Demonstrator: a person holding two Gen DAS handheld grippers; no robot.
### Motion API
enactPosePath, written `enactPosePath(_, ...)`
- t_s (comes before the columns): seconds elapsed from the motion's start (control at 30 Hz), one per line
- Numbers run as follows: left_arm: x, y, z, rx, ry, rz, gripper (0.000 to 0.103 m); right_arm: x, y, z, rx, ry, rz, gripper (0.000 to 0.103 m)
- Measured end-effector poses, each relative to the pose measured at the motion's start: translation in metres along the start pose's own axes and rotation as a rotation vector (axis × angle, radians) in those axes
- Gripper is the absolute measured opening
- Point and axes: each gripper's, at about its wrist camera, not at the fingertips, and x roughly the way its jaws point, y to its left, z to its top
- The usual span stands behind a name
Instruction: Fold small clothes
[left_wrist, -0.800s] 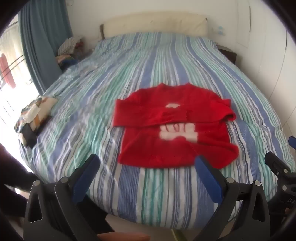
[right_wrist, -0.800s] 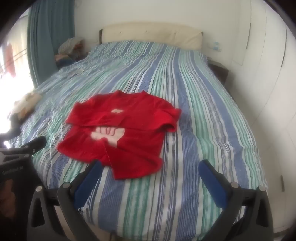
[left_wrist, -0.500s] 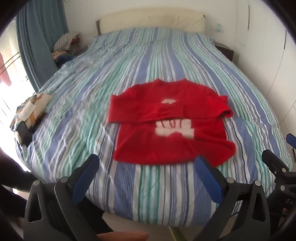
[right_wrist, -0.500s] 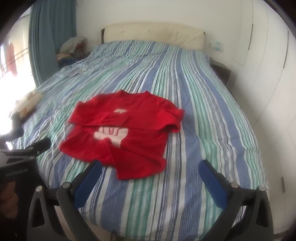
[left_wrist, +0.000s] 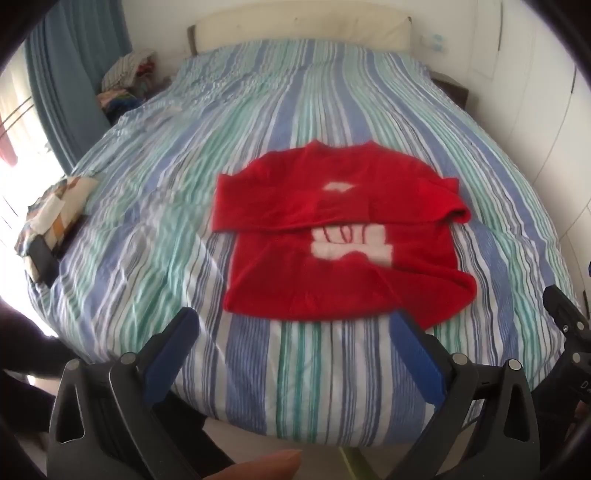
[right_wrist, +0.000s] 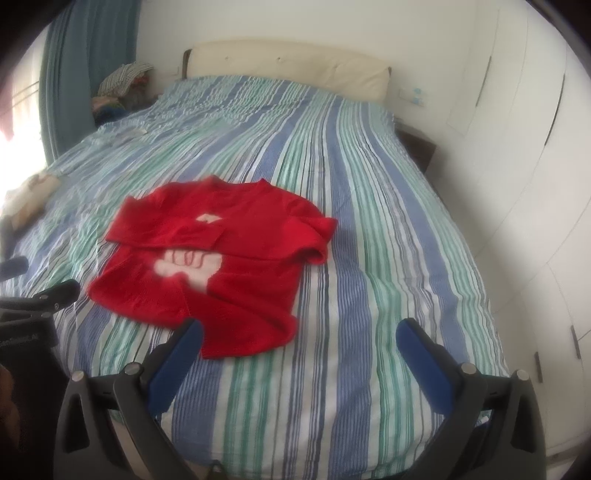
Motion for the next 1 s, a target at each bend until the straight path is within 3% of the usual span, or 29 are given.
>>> enactPosePath(0.47, 0.001, 0.002, 0.005, 0.016, -0.007, 0.013, 0.103, 0.002, 0.0, 0.001, -0.005, 0.008, -0.03, 0.103)
enactPosePath(1.0, 0.011, 0.036, 0.0, -0.031, 0.013, 0.023, 0.102, 0.003, -0.007, -0.001, 0.049, 0.003, 0.026, 0.103)
